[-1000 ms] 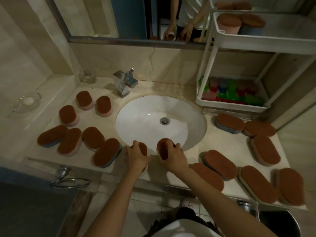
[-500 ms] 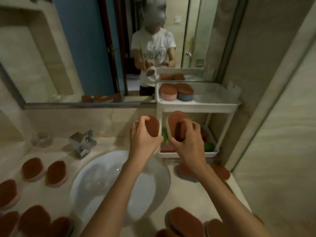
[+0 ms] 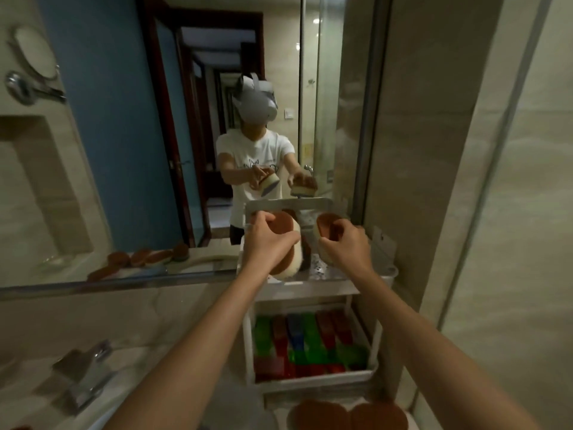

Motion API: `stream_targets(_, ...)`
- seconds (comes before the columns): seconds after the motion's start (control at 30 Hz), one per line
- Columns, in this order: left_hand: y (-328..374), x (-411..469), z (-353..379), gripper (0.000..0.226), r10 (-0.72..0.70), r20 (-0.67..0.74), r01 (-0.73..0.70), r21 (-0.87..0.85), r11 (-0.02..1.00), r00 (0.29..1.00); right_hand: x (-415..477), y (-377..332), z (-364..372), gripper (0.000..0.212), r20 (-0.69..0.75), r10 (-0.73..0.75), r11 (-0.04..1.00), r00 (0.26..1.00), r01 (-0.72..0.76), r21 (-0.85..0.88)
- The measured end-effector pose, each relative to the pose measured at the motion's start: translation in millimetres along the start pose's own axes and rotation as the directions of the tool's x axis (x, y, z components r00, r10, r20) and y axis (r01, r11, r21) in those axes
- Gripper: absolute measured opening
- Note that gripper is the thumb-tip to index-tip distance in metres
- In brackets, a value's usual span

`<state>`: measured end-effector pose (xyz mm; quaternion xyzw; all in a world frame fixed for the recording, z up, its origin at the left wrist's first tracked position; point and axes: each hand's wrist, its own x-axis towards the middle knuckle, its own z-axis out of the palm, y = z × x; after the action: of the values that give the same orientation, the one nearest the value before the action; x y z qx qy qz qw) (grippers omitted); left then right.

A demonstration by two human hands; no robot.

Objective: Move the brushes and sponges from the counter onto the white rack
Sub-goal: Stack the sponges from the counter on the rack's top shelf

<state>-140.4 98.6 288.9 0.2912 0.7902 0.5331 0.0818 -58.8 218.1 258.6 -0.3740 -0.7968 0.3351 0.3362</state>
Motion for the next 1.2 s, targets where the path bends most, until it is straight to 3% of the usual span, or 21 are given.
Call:
stream_targets(0.13, 3.9, 30.4, 13.6, 0.049, -0.013, -0.001, 0.013, 0.02, 1.0, 1.0, 39.0, 11.2, 16.4, 0.043, 0.123, 0.073, 0.997, 0.99, -0.074, 0.004)
stream_targets(0.33, 0.4, 62.0, 25.0, 0.046, -0.098, 0.026, 0.098, -0.005, 0.995, 0.995, 74.7, 34.3, 54.9, 0.023, 0.173, 0.125, 0.991, 0.977, -0.116, -0.063)
stream_targets(0.43, -3.3, 69.9, 28.6, 0.045, -0.118, 0.034, 0.119, -0.034, 0.992, 0.992, 81.8, 42.6, 68.1, 0.036, 0.209, 0.112, 0.977, 0.971, -0.069, -0.204)
stream_targets(0.57, -7.3, 75.5, 33.0, 0.05, -0.128, 0.049, 0.13, -0.054, 0.99, 0.991, 74.7, 38.6, 55.0, 0.037, 0.27, 0.071, 0.962, 0.96, 0.006, -0.274)
stream_targets(0.7, -3.6, 80.6, 36.6, 0.06, -0.157, 0.009, 0.156, -0.179, 0.971, 0.988, 56.4, 15.2, 25.7, 0.04, 0.139, -0.127, 0.991, 0.982, 0.131, -0.019)
stream_targets(0.77, 0.7, 81.7, 41.6, 0.066, -0.182, -0.026, 0.169, -0.269, 0.948, 0.983, 42.3, -1.7, 16.1, 0.041, 0.179, -0.193, 0.978, 0.965, 0.176, 0.11)
stream_targets(0.87, 5.7, 81.1, 51.7, 0.072, -0.208, 0.019, 0.2, -0.381, 0.903, 0.978, 31.4, -11.8, 12.3, 0.037, 0.24, -0.154, 0.95, 0.958, 0.077, 0.304)
stream_targets(0.93, 6.3, 83.4, 55.6, 0.065, -0.253, 0.072, 0.255, -0.492, 0.833, 0.965, 32.7, -10.5, 9.3, 0.027, 0.203, -0.073, 0.919, 0.976, -0.014, 0.394)
stream_targets(1.0, 3.7, 87.9, 54.2, 0.036, -0.281, 0.13, 0.306, -0.545, 0.781, 0.951, 36.3, -6.9, 4.7, 0.019, 0.21, 0.038, 0.872, 0.977, -0.135, 0.47)
stream_targets(1.07, 0.0, 90.6, 49.8, 0.007, -0.292, 0.178, 0.342, -0.506, 0.792, 0.94, 37.4, -3.5, -0.4, 0.017, 0.25, 0.098, 0.838, 0.963, -0.215, 0.501)
stream_targets(1.13, -3.5, 93.6, 50.4, 0.015, -0.279, 0.212, 0.35, -0.522, 0.778, 0.937, 33.1, 0.3, -5.0, 0.023, 0.24, 0.063, 0.889, 0.969, -0.164, 0.428)
stream_targets(1.2, -0.1, 90.6, 53.9, 0.008, -0.228, 0.233, 0.323, -0.567, 0.758, 0.945, 28.4, 5.2, -8.0, 0.051, 0.191, -0.059, 0.983, 0.98, 0.024, 0.181)
